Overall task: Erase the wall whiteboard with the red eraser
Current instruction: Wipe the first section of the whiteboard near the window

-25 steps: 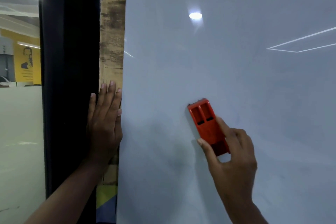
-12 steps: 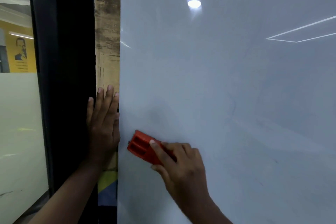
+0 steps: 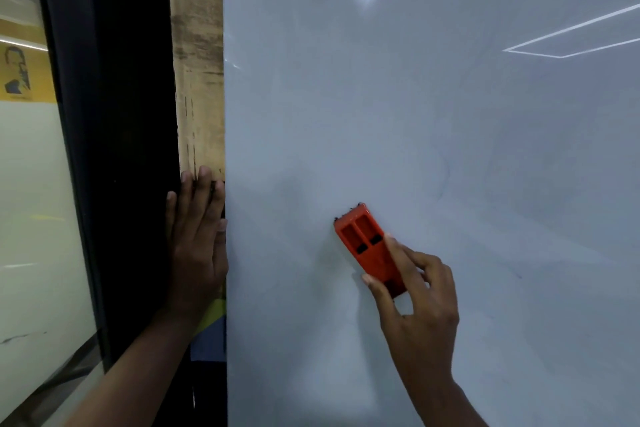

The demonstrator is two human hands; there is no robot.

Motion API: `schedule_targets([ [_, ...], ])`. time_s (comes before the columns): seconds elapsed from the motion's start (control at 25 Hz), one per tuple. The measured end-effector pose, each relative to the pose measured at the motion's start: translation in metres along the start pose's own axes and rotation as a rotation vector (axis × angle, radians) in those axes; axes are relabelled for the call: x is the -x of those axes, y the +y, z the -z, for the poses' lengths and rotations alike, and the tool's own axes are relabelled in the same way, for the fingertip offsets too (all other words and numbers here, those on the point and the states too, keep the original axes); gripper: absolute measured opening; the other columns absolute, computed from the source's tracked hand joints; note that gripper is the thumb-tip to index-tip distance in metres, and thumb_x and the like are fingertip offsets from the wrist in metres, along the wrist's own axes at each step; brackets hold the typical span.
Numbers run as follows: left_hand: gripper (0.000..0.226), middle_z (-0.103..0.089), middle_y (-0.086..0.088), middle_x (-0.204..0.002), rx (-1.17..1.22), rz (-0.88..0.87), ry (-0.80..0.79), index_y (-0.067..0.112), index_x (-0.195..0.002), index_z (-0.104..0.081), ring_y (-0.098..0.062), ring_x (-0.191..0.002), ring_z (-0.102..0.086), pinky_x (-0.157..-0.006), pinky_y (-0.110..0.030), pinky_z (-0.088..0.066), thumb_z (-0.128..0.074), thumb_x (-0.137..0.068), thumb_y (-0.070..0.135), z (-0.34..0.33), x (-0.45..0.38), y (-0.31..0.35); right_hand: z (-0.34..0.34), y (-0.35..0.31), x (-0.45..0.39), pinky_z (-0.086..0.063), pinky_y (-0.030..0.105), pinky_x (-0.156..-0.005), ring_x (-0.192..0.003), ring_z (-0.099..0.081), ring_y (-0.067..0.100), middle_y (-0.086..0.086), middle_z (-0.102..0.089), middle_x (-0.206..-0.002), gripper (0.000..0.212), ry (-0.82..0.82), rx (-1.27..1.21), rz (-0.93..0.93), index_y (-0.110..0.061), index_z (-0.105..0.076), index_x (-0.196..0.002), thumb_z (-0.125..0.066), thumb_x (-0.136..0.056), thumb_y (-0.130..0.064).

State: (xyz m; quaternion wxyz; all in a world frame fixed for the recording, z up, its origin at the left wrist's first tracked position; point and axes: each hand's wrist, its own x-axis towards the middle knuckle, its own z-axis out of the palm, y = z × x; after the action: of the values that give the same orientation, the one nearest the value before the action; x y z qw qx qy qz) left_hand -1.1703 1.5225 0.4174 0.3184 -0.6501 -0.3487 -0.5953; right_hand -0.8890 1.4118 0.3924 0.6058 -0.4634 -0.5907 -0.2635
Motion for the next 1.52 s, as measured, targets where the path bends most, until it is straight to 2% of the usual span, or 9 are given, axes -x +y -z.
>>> schedule_targets([
  [0.16,0.049,-0.034,-0.024,-0.167,-0.010,0.009,-0.008,-0.006,-0.157,-0.040,-0.040,-0.160,-0.024,-0.132,-0.054,-0.012,-0.041,-0.109,0.005,-0.001,0.001,0.000,-0.025,-0.029,-0.001,-0.050,0.043,-0.084,-0.103,-0.055,0.017,-0.005,-0.060,-0.117,0.057,-0.038,-0.057,0.005,-0.029,-0.061,-0.142,-0.076,-0.088,-0.034],
  [0.32,0.049,-0.031,-0.022,-0.169,0.008,0.006,-0.019,-0.005,-0.159,-0.037,-0.038,-0.161,-0.020,-0.132,-0.054,-0.010,-0.038,-0.111,0.007,-0.001,0.001,-0.002,-0.056,-0.041,0.062,-0.050,0.042,-0.080,-0.099,-0.061,0.023,0.003,-0.066,-0.117,0.066,-0.219,0.090,0.242,-0.034,-0.053,-0.147,-0.077,-0.086,-0.036],
  [0.48,0.050,-0.029,-0.021,-0.169,0.004,0.004,-0.023,-0.003,-0.160,-0.035,-0.036,-0.162,-0.018,-0.132,-0.054,-0.010,-0.039,-0.111,0.007,-0.001,0.003,-0.002,-0.053,-0.042,0.070,-0.052,0.041,-0.076,-0.100,-0.061,0.020,-0.001,-0.065,-0.117,0.066,-0.339,0.087,0.311,-0.037,-0.056,-0.143,-0.080,-0.081,-0.037],
  [0.64,0.050,-0.031,-0.021,-0.169,0.019,0.003,-0.017,-0.005,-0.159,-0.036,-0.039,-0.161,-0.021,-0.132,-0.055,-0.011,-0.040,-0.111,0.006,-0.001,0.003,-0.002,-0.021,-0.017,0.029,-0.052,0.041,-0.080,-0.098,-0.062,0.025,0.000,-0.065,-0.116,0.056,-0.185,0.079,0.148,-0.029,-0.063,-0.140,-0.077,-0.087,-0.037],
  [0.84,0.050,-0.030,-0.020,-0.169,0.025,0.036,-0.054,-0.002,-0.161,-0.033,-0.031,-0.163,-0.016,-0.132,-0.054,-0.008,-0.036,-0.112,0.009,-0.001,0.032,-0.001,0.007,0.012,0.047,-0.055,0.030,-0.080,-0.103,-0.054,0.011,0.000,-0.062,-0.114,0.053,-0.043,0.066,-0.091,-0.019,-0.066,-0.136,-0.074,-0.091,-0.044],
  [1.08,0.050,-0.024,-0.014,-0.171,0.026,0.038,-0.081,-0.002,-0.161,-0.034,-0.030,-0.163,-0.014,-0.133,-0.051,-0.005,-0.033,-0.113,0.012,0.000,0.040,-0.003,-0.022,-0.018,0.041,-0.052,0.041,-0.082,-0.101,-0.059,0.019,0.000,-0.064,-0.117,0.053,-0.096,-0.037,-0.021,-0.022,-0.067,-0.137,-0.082,-0.087,-0.033],
  [1.32,0.055,-0.019,-0.017,-0.174,0.039,0.067,-0.161,0.004,-0.165,-0.026,-0.033,-0.164,-0.009,-0.133,-0.050,-0.001,-0.034,-0.111,0.011,0.006,0.069,0.001,-0.066,-0.033,0.133,-0.050,0.043,-0.077,-0.100,-0.062,0.022,0.003,-0.066,-0.121,0.052,-0.304,0.113,0.296,-0.034,-0.058,-0.145,-0.074,-0.096,-0.037],
  [1.44,0.055,-0.021,-0.021,-0.173,0.030,0.068,-0.174,0.002,-0.164,-0.029,-0.033,-0.164,-0.009,-0.133,-0.051,-0.002,-0.037,-0.109,0.009,0.006,0.071,0.000,-0.060,-0.030,0.131,-0.051,0.042,-0.076,-0.100,-0.061,0.020,-0.001,-0.066,-0.119,0.050,-0.365,0.094,0.309,-0.035,-0.063,-0.139,-0.076,-0.091,-0.039],
  [1.52,0.056,-0.020,-0.020,-0.173,0.025,0.074,-0.181,0.001,-0.163,-0.029,-0.033,-0.164,-0.009,-0.133,-0.051,-0.003,-0.038,-0.109,0.009,0.007,0.075,0.000,-0.048,-0.024,0.112,-0.051,0.040,-0.078,-0.099,-0.063,0.022,-0.001,-0.067,-0.117,0.053,-0.316,0.095,0.224,-0.033,-0.064,-0.140,-0.076,-0.089,-0.042],
])
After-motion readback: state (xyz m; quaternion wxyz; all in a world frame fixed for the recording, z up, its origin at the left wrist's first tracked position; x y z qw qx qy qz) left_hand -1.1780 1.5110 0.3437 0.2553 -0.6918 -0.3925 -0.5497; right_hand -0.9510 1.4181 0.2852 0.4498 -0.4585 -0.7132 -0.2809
